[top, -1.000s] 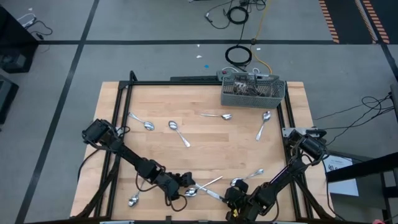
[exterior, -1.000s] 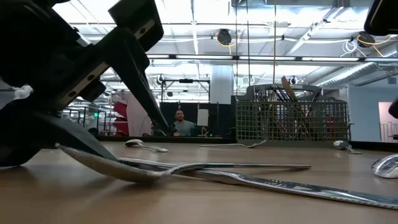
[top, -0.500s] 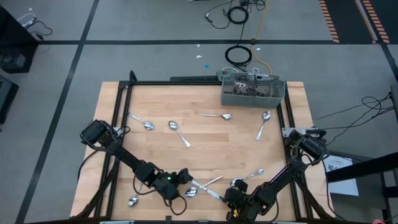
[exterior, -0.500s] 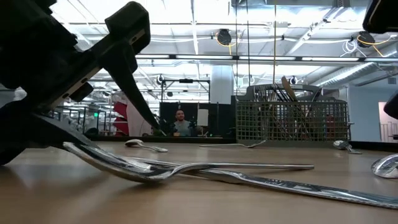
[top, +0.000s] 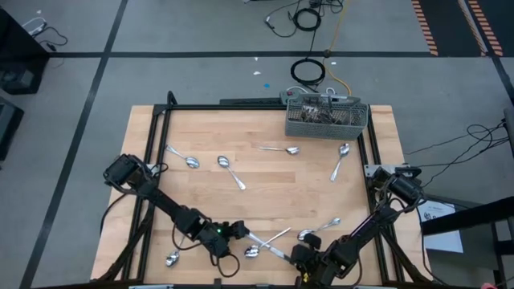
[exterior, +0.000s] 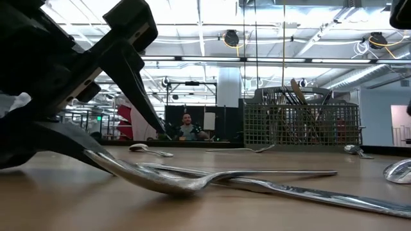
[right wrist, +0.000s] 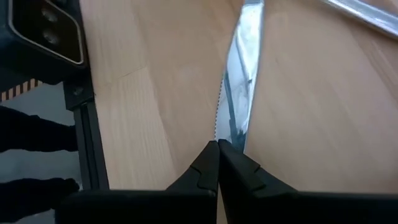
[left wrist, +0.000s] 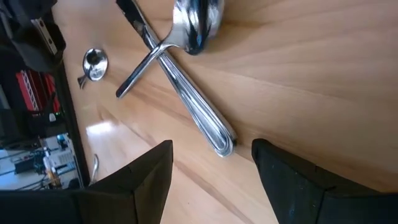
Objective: Sort silverware
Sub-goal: Put the silver table knife into the gray utensil holder
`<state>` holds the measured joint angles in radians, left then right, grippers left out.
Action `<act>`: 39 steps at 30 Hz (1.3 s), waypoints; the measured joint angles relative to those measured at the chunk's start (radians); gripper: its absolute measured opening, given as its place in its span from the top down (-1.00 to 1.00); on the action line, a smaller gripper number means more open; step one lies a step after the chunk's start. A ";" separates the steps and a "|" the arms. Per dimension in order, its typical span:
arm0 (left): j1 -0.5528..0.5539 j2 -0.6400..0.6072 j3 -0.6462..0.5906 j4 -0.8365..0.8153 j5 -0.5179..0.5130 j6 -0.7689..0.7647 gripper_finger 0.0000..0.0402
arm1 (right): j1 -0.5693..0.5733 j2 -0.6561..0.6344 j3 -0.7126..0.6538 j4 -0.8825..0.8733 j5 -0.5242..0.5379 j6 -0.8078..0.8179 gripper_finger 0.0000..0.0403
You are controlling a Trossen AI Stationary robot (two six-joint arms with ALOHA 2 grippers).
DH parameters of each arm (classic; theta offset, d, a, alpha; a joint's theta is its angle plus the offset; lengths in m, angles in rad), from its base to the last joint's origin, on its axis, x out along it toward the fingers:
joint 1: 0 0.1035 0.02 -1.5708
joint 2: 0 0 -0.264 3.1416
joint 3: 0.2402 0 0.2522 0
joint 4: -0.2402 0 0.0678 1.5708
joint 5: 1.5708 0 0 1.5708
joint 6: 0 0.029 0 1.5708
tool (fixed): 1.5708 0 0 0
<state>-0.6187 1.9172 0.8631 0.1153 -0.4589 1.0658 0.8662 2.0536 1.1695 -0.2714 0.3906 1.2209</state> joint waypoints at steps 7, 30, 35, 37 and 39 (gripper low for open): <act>0.020 -0.001 -0.005 0.061 0.042 0.097 -0.21 | 0.002 -0.001 0.001 -0.032 0.000 0.083 1.00; 0.059 0.002 -0.001 0.164 0.136 0.276 -0.21 | 0.002 -0.003 0.001 -0.040 0.001 0.102 1.00; 0.060 0.002 0.000 0.177 0.146 0.285 -0.21 | 0.001 -0.003 0.001 -0.039 0.001 0.102 1.00; 0.060 0.002 0.000 0.182 0.152 0.285 -0.21 | 0.001 -0.003 0.001 -0.039 0.001 0.099 1.00; 0.060 0.002 0.000 0.186 0.156 0.286 -0.21 | 0.001 -0.003 0.001 -0.039 0.001 0.099 1.00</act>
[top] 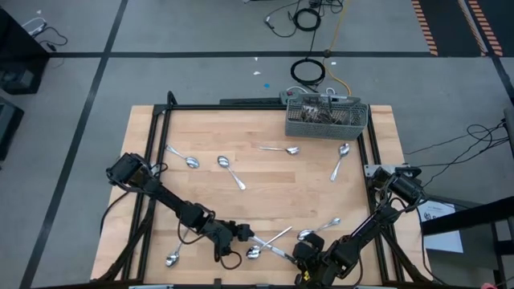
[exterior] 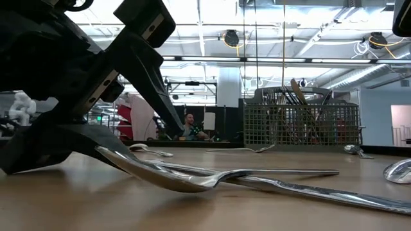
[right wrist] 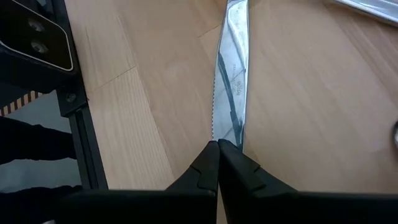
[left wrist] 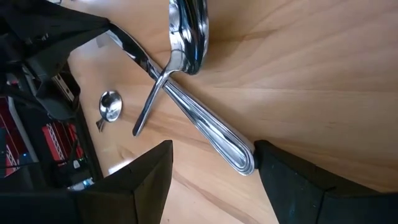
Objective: Sort silverware
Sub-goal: Put the silver table knife into the gray utensil holder
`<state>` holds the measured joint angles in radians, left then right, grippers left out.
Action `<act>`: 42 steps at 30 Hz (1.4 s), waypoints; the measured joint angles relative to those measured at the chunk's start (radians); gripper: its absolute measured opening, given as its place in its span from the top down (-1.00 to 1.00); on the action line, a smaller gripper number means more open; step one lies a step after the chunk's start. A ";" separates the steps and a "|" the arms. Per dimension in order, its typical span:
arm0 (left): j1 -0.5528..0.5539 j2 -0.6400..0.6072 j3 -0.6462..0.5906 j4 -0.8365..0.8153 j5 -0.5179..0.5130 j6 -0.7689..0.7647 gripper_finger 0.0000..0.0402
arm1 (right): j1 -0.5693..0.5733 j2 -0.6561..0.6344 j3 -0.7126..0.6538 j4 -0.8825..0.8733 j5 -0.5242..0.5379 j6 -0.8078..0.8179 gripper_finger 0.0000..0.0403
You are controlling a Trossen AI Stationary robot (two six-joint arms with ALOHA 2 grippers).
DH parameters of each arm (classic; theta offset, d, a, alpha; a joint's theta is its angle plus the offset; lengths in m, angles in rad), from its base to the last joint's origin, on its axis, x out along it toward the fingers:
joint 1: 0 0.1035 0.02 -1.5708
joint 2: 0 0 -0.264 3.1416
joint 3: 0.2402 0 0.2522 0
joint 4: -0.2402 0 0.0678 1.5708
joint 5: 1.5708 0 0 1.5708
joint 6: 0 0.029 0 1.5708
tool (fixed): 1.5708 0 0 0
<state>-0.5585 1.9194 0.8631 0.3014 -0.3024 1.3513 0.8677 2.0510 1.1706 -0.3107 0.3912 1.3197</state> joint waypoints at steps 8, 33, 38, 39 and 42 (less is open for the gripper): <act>0.002 0.002 0.003 0.040 0.026 0.024 -0.21 | 0.000 0.000 0.000 0.000 -0.001 0.000 1.00; 0.015 0.000 0.003 -0.012 0.064 -0.082 -0.21 | 0.000 0.000 0.000 0.000 -0.001 -0.024 1.00; 0.025 0.000 0.003 -0.019 0.068 -0.109 -0.21 | 0.000 0.000 0.000 0.000 -0.001 -0.026 1.00; 0.026 0.000 0.003 -0.019 0.071 -0.112 -0.21 | 0.000 0.000 0.000 0.000 -0.001 -0.027 1.00; 0.029 0.005 0.003 -0.024 0.077 -0.124 -0.21 | 0.000 0.000 0.000 0.001 -0.001 -0.030 1.00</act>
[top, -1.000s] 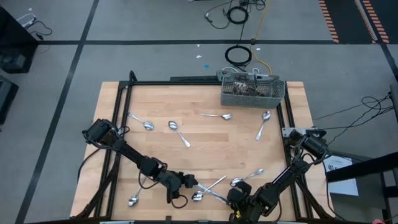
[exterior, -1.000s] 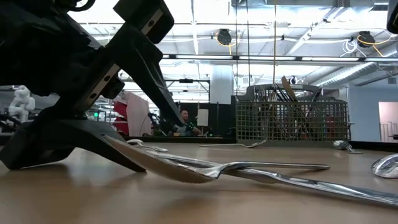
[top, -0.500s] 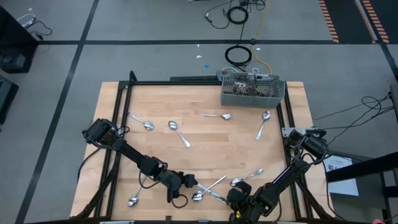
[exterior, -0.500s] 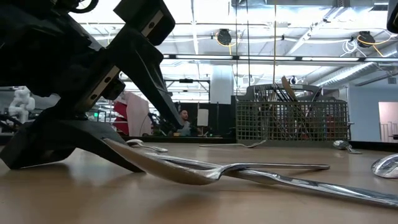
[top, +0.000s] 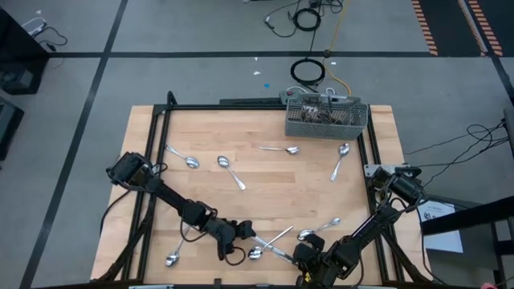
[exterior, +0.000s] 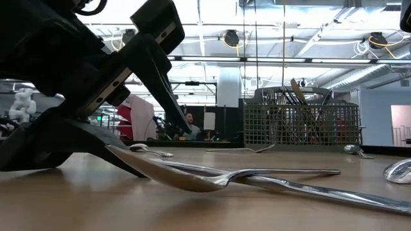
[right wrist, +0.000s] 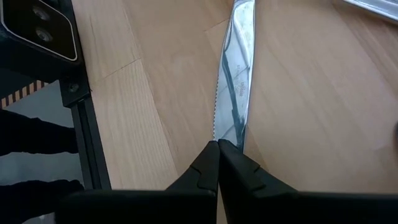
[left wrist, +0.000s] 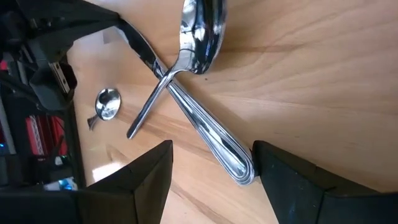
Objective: Sort silverware
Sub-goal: Put the silver table knife into the gray utensil holder
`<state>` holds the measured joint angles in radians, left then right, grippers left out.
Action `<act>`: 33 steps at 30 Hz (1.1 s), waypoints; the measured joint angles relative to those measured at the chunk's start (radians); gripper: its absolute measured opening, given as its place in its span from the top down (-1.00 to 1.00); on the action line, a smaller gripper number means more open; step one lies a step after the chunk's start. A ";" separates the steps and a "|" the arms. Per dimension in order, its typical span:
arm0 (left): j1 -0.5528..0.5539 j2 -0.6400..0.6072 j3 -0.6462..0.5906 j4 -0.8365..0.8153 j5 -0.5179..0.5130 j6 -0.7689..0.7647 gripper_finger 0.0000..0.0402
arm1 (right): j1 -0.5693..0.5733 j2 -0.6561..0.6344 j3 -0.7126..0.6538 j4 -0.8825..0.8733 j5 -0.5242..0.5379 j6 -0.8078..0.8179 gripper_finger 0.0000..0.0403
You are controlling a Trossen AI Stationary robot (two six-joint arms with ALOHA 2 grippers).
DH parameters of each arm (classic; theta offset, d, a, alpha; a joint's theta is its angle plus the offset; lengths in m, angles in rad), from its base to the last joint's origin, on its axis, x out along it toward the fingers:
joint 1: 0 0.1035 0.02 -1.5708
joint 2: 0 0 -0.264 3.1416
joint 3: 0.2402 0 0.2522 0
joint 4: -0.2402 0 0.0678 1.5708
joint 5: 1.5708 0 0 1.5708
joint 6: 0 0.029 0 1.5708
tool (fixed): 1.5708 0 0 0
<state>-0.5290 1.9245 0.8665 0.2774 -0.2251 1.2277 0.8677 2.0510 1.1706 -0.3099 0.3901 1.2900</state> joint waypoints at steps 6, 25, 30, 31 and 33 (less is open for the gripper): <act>0.007 0.026 0.001 -0.011 0.020 -0.131 -0.21 | 0.000 0.000 0.000 0.002 0.000 0.000 1.00; 0.059 0.042 0.001 -0.020 0.101 -0.280 -0.20 | 0.000 0.000 -0.002 0.011 0.001 -0.020 1.00; 0.083 0.045 0.002 -0.016 0.157 -0.360 -0.20 | 0.000 0.000 -0.002 0.016 0.002 -0.026 1.00; 0.089 0.045 0.002 -0.015 0.166 -0.363 -0.20 | 0.000 0.000 -0.002 0.016 0.001 -0.027 1.00; 0.102 0.045 0.003 -0.021 0.191 -0.379 -0.20 | 0.000 0.000 -0.002 0.017 0.002 -0.029 1.00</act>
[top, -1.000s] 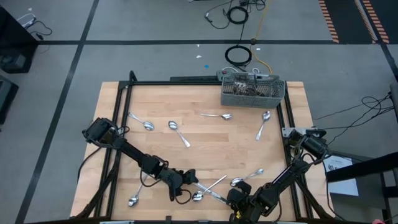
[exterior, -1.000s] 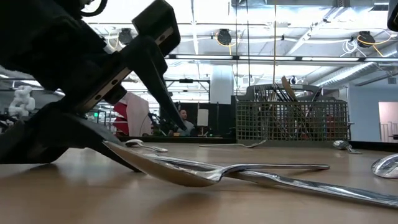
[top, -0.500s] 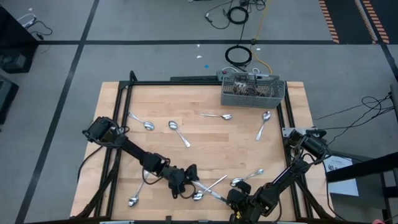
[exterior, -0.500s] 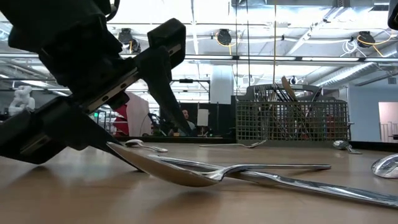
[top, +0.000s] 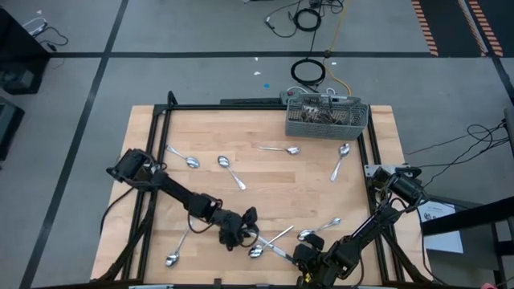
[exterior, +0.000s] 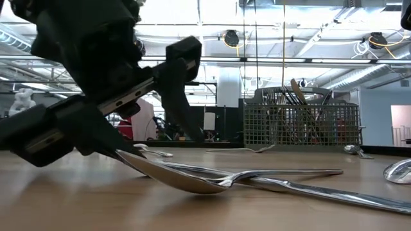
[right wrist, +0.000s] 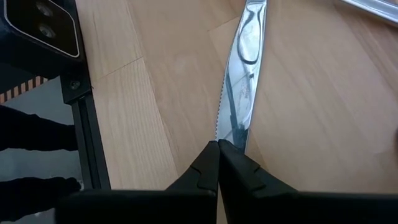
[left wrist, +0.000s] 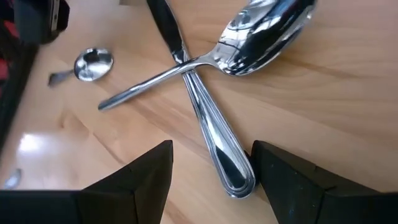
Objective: Sort silverware
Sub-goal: Put the silver table knife into the gray utensil holder
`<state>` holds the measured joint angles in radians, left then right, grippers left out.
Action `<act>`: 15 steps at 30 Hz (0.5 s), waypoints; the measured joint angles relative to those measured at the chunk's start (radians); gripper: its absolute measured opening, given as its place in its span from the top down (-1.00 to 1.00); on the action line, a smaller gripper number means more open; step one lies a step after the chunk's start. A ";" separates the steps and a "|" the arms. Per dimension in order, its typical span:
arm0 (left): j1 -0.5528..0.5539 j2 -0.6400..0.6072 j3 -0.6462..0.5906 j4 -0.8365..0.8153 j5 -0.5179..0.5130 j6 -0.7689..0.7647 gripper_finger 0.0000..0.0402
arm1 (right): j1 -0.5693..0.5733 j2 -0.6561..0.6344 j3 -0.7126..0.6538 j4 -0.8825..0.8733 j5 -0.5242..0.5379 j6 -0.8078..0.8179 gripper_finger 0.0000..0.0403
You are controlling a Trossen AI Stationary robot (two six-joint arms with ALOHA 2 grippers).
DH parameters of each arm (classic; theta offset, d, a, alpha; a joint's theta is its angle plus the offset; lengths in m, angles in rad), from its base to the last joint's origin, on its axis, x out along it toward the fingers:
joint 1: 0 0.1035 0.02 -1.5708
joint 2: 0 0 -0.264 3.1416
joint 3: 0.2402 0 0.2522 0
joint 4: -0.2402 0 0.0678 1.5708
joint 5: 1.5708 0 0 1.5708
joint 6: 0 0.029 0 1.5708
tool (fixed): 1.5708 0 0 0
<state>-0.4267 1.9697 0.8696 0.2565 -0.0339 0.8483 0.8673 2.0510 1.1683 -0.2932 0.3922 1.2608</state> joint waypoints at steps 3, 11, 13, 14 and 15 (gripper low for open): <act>0.023 0.000 0.002 -0.014 0.044 -0.090 -0.20 | 0.000 0.000 0.000 0.002 0.007 -0.001 1.00; 0.055 0.002 0.002 -0.029 0.133 -0.249 0.06 | -0.001 0.002 -0.001 0.018 0.020 -0.018 1.00; 0.055 0.003 0.002 -0.032 0.145 -0.276 0.10 | -0.002 0.002 -0.002 0.020 0.021 -0.023 1.00; 0.055 0.003 0.002 -0.033 0.147 -0.290 0.10 | -0.001 0.002 -0.002 0.021 0.021 -0.023 1.00; 0.055 0.003 0.002 -0.035 0.147 -0.295 0.11 | -0.002 0.002 -0.002 0.021 0.022 -0.025 1.00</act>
<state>-0.3714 1.9724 0.8719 0.2213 0.1133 0.5529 0.8658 2.0529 1.1667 -0.2722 0.4145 1.2362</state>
